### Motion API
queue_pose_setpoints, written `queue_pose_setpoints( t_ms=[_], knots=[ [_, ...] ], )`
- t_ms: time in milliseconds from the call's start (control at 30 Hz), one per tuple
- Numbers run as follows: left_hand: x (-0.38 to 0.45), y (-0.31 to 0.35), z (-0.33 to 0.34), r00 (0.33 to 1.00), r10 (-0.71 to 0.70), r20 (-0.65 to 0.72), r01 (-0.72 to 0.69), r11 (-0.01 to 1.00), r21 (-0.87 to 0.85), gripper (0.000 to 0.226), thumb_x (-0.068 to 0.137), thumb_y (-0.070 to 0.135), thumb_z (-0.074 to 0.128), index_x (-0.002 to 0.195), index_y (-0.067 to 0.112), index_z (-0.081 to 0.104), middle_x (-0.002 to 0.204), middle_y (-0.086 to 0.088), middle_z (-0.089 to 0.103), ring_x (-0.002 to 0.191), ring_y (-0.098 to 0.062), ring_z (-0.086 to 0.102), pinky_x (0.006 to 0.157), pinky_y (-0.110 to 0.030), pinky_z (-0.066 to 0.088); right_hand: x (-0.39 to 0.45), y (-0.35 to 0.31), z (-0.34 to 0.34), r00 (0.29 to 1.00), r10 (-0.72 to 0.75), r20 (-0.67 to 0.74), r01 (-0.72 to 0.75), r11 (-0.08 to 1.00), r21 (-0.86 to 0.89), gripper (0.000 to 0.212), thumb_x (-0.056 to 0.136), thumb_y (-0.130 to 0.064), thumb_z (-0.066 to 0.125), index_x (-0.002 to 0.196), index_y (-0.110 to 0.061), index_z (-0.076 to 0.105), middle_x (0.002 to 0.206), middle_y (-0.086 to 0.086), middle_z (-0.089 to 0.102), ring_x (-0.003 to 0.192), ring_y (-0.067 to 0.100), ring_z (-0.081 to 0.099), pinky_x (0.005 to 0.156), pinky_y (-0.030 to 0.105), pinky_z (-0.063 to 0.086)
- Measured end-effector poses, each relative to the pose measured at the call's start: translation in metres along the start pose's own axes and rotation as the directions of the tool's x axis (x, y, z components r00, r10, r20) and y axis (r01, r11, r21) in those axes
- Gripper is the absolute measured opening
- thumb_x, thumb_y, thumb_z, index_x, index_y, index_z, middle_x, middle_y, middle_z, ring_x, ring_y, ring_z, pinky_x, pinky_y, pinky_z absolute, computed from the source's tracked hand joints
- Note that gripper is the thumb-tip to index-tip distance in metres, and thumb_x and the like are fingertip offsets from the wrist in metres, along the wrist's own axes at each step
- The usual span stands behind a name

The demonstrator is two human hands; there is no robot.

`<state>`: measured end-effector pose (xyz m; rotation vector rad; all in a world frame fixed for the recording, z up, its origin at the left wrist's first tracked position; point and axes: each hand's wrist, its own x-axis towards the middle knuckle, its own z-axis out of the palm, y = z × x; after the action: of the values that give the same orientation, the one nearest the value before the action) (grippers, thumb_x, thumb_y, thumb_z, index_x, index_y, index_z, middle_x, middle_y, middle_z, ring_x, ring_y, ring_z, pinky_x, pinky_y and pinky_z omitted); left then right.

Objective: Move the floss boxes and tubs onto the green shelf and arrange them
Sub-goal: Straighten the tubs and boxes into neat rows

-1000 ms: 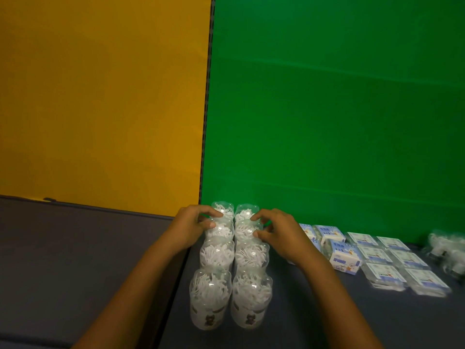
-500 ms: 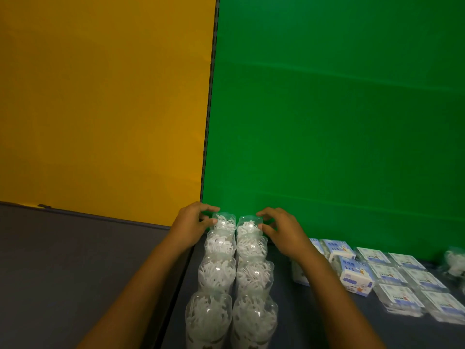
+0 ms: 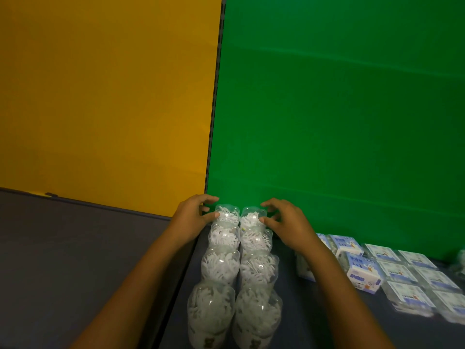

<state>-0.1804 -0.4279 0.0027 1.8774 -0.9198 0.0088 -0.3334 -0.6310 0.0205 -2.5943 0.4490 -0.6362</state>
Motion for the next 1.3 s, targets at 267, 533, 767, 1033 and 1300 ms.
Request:
queue_pose_setpoints(
  t_ms=[267,533,767,1033,1300],
  knots=[
    [-0.045,0.025,-0.033,0.994,0.095,-0.05,-0.093,0.994,0.051,0.028,0.085,0.022,0.071,0.112,0.022,0.066,0.118,0.001,0.06,0.101,-0.014,0.058,0.087,-0.034,0.052,-0.044,-0.031,-0.028,0.995,-0.034,-0.098,0.033,0.999,-0.013,0.029,0.089,-0.032,0.07,0.116,-0.025,0.063,0.11,-0.007,0.058,0.092,0.009,0.059,0.078,0.027,0.044],
    [-0.121,0.049,-0.056,0.985,0.163,0.059,-0.164,0.986,0.009,0.016,0.083,0.031,0.071,0.099,0.029,0.07,0.101,0.01,0.065,0.087,-0.001,0.06,0.077,-0.015,0.048,-0.12,-0.076,-0.051,0.997,-0.035,0.067,0.029,0.996,0.086,0.017,0.086,-0.036,0.072,0.1,-0.028,0.07,0.097,-0.01,0.068,0.085,-0.002,0.06,0.07,0.007,0.043],
    [-0.171,0.048,-0.053,0.974,0.15,0.17,-0.151,0.989,-0.008,0.044,0.068,0.045,0.078,0.108,0.03,0.068,0.104,0.01,0.059,0.098,-0.004,0.057,0.077,-0.023,0.054,-0.166,-0.097,-0.039,0.978,0.021,0.207,-0.019,1.0,-0.012,0.043,0.076,-0.047,0.079,0.113,-0.037,0.061,0.112,-0.012,0.057,0.1,0.003,0.056,0.084,0.024,0.049],
    [-0.174,0.048,-0.038,0.979,0.171,0.112,-0.176,0.984,0.037,0.047,0.068,0.014,0.084,0.11,0.024,0.065,0.106,0.004,0.055,0.095,-0.01,0.057,0.08,-0.027,0.057,-0.176,-0.097,-0.032,0.98,0.059,0.19,-0.057,0.998,-0.016,0.05,0.082,-0.016,0.078,0.124,-0.035,0.058,0.122,-0.009,0.051,0.114,0.014,0.051,0.097,0.033,0.049],
    [-0.178,0.041,-0.033,0.979,0.19,0.075,-0.195,0.978,0.068,0.052,0.073,0.019,0.081,0.119,0.027,0.06,0.115,0.006,0.051,0.104,-0.012,0.053,0.089,-0.035,0.054,-0.18,-0.098,-0.03,0.985,0.069,0.155,-0.066,0.998,-0.021,0.055,0.082,-0.017,0.078,0.126,-0.039,0.054,0.122,-0.008,0.05,0.112,0.013,0.05,0.094,0.031,0.049]
  ],
)
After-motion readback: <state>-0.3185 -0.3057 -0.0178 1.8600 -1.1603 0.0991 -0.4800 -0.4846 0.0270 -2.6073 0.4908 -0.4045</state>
